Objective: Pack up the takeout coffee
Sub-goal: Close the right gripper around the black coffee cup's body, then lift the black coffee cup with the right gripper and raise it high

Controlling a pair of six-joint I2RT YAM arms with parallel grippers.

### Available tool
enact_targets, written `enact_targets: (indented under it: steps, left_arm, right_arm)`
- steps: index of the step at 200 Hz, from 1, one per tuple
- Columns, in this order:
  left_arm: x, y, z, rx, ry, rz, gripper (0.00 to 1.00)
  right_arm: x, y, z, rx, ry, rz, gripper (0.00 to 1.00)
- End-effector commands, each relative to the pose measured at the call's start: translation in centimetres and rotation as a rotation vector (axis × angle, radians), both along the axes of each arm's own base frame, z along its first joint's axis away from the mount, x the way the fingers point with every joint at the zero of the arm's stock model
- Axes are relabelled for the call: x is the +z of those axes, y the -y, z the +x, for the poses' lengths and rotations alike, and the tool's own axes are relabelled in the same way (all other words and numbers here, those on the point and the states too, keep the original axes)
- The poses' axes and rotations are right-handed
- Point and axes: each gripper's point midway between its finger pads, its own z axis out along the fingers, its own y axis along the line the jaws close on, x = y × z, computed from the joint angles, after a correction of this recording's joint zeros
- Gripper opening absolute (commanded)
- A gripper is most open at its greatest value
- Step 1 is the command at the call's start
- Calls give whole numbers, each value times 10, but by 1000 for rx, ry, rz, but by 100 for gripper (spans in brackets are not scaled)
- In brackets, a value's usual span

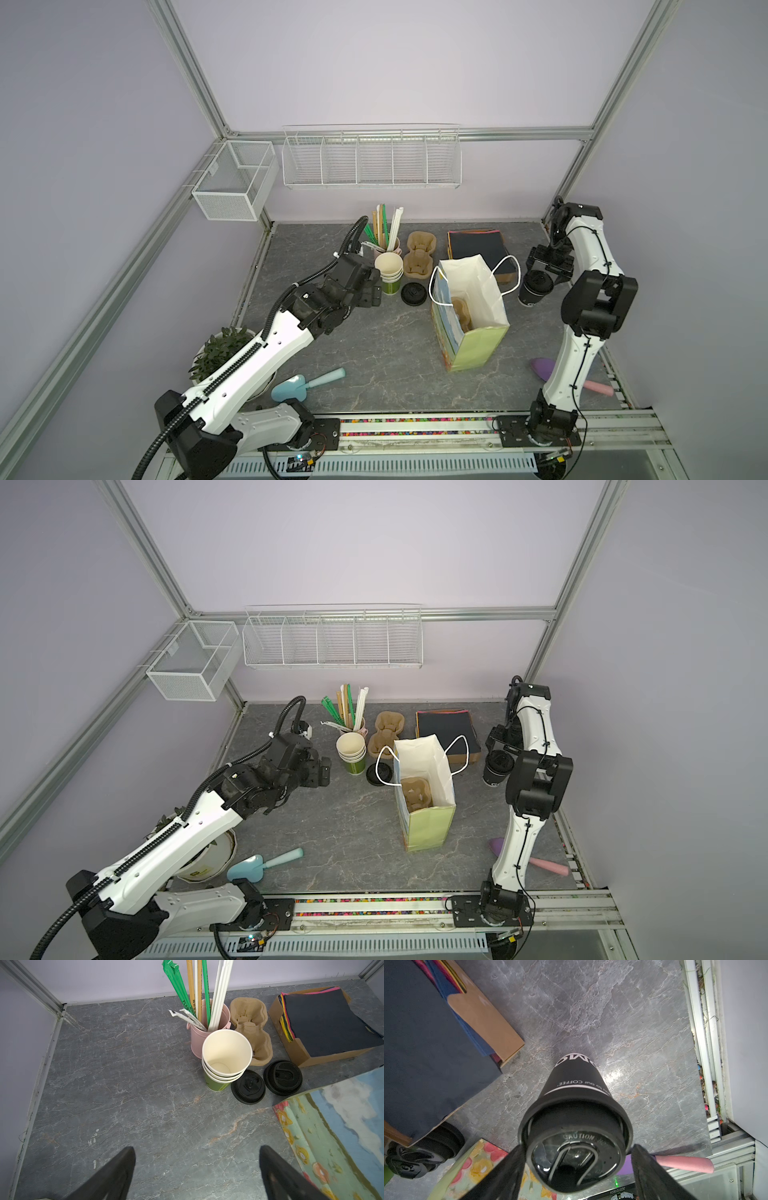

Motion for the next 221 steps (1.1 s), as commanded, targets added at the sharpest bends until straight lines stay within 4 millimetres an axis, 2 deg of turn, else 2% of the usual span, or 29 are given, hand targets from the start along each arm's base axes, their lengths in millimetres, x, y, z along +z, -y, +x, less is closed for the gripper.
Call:
enact_targets:
  steps: [1, 53, 78, 127, 178, 221]
  left_arm:
    - [7, -4, 2, 12, 8, 16, 93]
    - [6, -4, 2, 10, 5, 18, 93]
    - [6, -3, 2, 9, 6, 17, 93]
    - [7, -4, 2, 10, 7, 19, 93]
    - [10, -5, 1, 15, 15, 14, 94]
    - [10, -6, 1, 14, 16, 12, 94]
  right_arm:
    - [-12, -3, -2, 10, -33, 10, 81]
    - [-15, -6, -3, 20, -39, 7, 80]
    - [-15, -7, -4, 21, -42, 9, 76]
    - [-2, -18, -12, 41, -9, 6, 75]
    - [22, -48, -41, 110, 59, 0, 75]
    - [20, -82, -83, 197, 71, 2, 75]
